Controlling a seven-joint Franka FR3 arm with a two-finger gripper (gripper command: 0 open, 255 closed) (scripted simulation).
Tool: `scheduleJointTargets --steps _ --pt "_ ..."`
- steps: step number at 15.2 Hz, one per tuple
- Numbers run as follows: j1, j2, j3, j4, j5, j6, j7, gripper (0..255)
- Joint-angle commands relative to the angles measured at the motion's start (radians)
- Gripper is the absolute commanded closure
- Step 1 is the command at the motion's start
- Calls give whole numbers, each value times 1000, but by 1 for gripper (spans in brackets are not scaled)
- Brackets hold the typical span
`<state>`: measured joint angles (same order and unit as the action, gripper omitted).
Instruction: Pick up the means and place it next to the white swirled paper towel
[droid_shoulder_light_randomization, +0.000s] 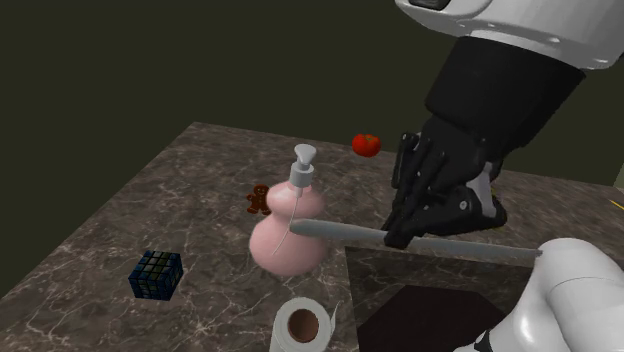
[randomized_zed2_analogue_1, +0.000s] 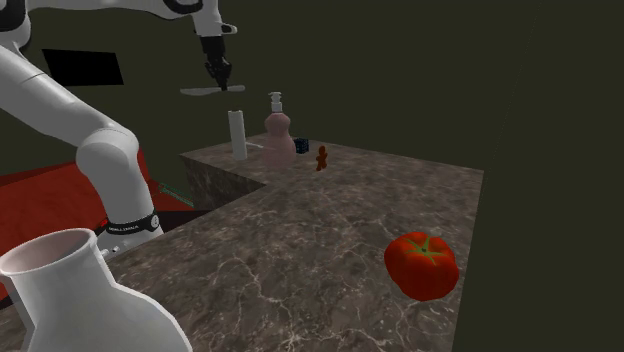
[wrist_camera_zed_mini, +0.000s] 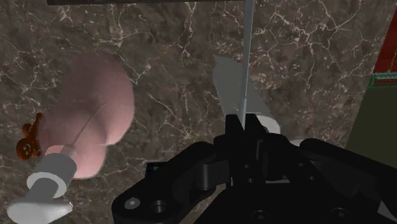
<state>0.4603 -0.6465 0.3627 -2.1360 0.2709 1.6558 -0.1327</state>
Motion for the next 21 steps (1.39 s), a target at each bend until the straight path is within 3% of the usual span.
scheduleJointTargets --steps 1,11,18,21 --pt "9 14 47 15 16 10 52 255" --pt "8 174 302 195 25 47 318 255" --pt "-39 383 549 390 -86 69 552 255" --pt "-39 396 567 374 -95 96 568 255"
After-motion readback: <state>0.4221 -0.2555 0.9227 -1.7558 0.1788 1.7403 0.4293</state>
